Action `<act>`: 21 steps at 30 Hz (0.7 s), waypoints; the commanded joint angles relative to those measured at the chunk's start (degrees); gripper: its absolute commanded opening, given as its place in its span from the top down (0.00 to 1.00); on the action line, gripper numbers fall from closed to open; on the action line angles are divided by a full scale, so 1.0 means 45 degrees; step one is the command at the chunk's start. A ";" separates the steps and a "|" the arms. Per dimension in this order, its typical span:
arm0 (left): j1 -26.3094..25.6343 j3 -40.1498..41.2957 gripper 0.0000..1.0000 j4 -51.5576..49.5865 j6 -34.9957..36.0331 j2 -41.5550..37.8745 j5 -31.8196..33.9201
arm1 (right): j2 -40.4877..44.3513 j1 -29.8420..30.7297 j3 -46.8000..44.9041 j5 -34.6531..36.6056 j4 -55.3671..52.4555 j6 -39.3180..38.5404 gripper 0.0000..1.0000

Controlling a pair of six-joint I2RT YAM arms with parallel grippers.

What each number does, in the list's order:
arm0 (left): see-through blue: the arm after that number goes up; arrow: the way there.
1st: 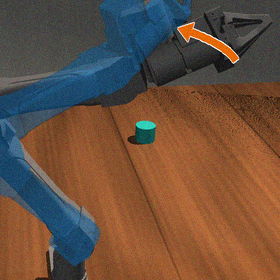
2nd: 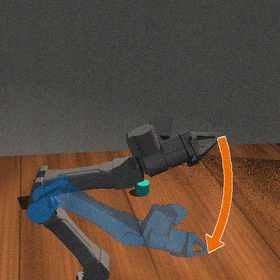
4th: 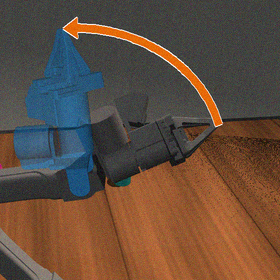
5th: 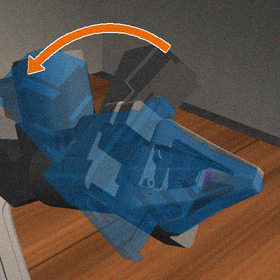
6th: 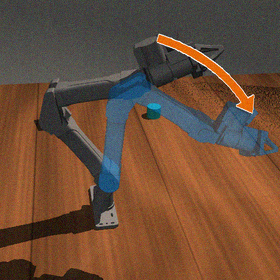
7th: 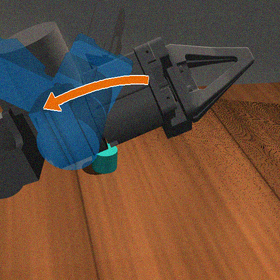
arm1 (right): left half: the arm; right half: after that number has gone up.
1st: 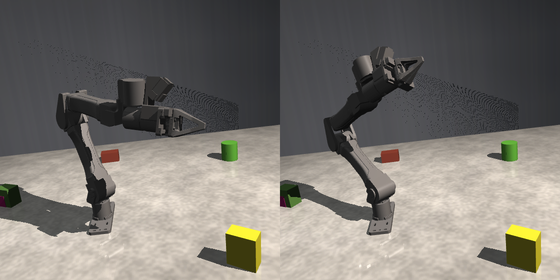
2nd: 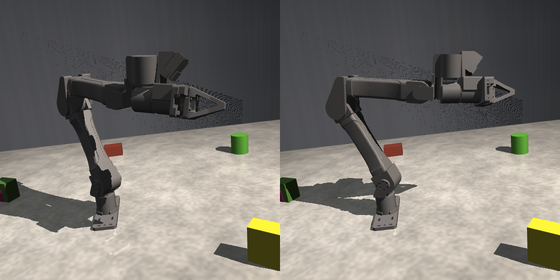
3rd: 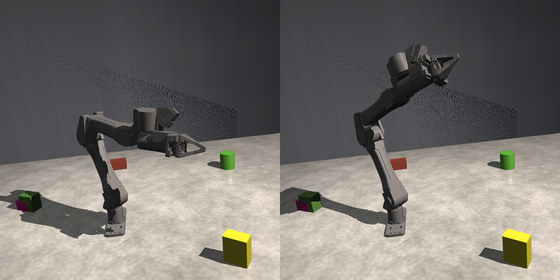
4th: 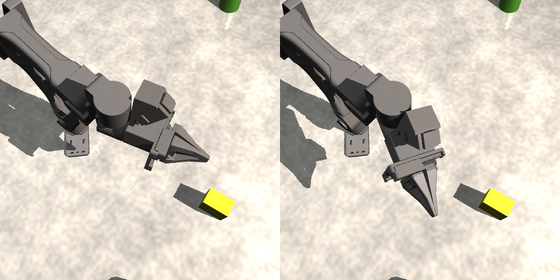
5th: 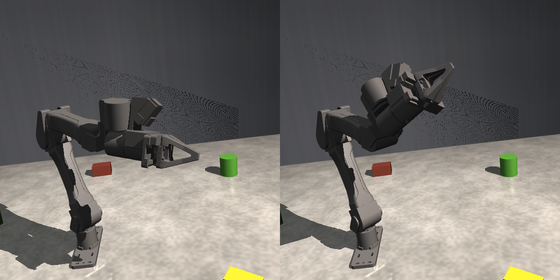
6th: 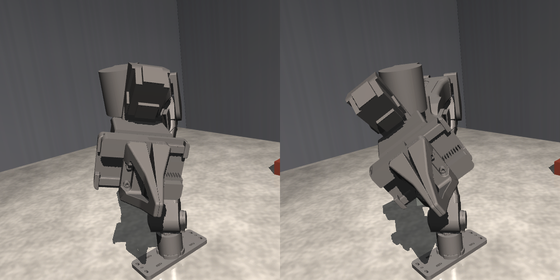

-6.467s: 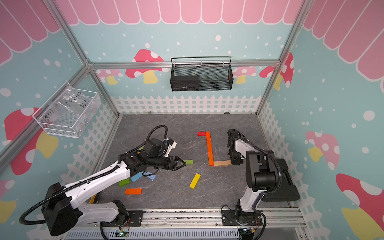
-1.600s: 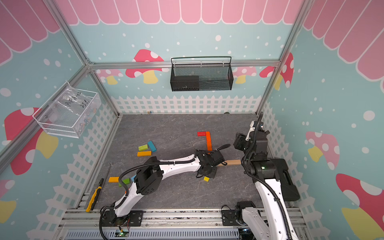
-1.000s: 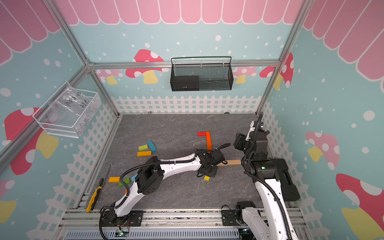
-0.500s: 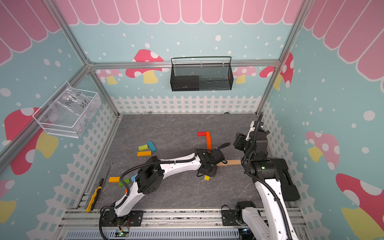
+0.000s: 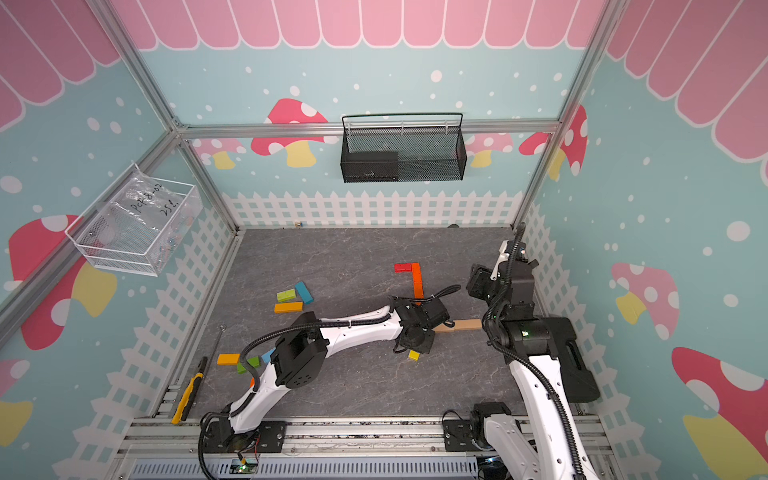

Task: Assemble a giraffe with building blocks
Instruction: Assemble the building block at the center of the board.

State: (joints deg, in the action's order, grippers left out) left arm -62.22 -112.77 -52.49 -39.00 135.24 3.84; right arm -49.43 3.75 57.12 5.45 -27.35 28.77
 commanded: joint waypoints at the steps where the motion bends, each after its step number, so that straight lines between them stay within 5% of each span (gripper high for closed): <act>1: 0.0174 -0.0301 0.75 -0.0180 -0.0062 0.0458 0.0075 | 0.0042 -0.0033 0.0020 -0.0084 0.0200 -0.0037 0.38; 9: 0.0193 -0.0428 0.68 -0.0181 0.0001 0.0528 0.0037 | 0.0125 -0.0032 -0.0018 -0.0061 0.0200 -0.0104 0.38; 21: -0.0047 -0.0058 0.41 -0.0254 0.0301 -0.0593 0.0065 | 0.0144 -0.0033 -0.0076 -0.0077 0.0161 -0.0125 0.38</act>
State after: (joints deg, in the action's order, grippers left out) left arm -62.00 -113.47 -52.86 -38.26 135.66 3.81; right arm -49.41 3.75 57.12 5.32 -27.35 28.75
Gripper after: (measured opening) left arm 0.579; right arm 0.622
